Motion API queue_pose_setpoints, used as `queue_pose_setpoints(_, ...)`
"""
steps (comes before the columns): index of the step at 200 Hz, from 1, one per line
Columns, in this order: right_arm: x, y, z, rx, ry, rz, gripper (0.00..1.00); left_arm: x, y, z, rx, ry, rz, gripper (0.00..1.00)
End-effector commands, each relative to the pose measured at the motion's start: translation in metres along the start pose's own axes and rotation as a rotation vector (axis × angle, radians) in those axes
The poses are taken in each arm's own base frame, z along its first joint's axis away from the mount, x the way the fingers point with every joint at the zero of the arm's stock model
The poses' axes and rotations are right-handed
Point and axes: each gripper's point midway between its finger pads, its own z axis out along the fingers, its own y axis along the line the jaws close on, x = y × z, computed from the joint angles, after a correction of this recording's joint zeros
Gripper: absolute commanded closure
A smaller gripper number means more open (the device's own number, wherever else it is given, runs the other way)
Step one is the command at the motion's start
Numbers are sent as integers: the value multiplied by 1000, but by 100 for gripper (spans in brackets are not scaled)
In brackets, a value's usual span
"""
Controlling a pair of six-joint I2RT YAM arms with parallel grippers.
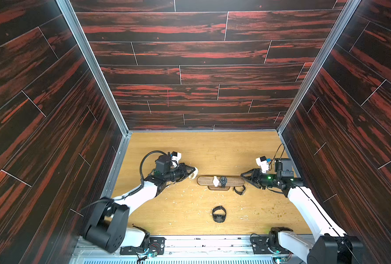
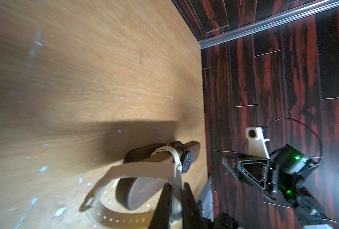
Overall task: Place watch on stand
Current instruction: Place the watch on the stand.
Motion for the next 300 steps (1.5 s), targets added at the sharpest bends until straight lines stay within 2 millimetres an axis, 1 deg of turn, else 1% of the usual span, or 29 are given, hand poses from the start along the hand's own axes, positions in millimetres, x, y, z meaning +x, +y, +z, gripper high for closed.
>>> queue_pose_setpoints(1, 2, -3, 4, -24, 15, 20, 56, -5, -26, 2, 137, 13, 27, 100)
queue_pose_setpoints(83, 1, -12, 14, -36, 32, 59, 56, -4, -9, 14, 145, 29, -21, 100)
queue_pose_setpoints(103, 1, -14, 14, -25, 31, 60, 56, -1, -6, 15, 153, 39, -37, 100)
queue_pose_setpoints(136, 2, -19, 16, -8, 33, 66, 56, 7, 11, 16, 99, 55, -49, 100)
queue_pose_setpoints(171, 4, -24, 18, 4, 41, 83, 56, 11, 15, 17, 94, 68, -54, 100)
queue_pose_setpoints(217, 4, -23, 16, 6, 34, 76, 56, 21, 26, 14, 72, 82, -75, 100)
queue_pose_setpoints(265, 3, -23, 16, 4, 30, 75, 56, 24, 28, 14, 75, 85, -96, 100)
queue_pose_setpoints(300, 3, -22, 17, -3, 31, 72, 56, 30, 22, 24, 83, 113, -94, 100)
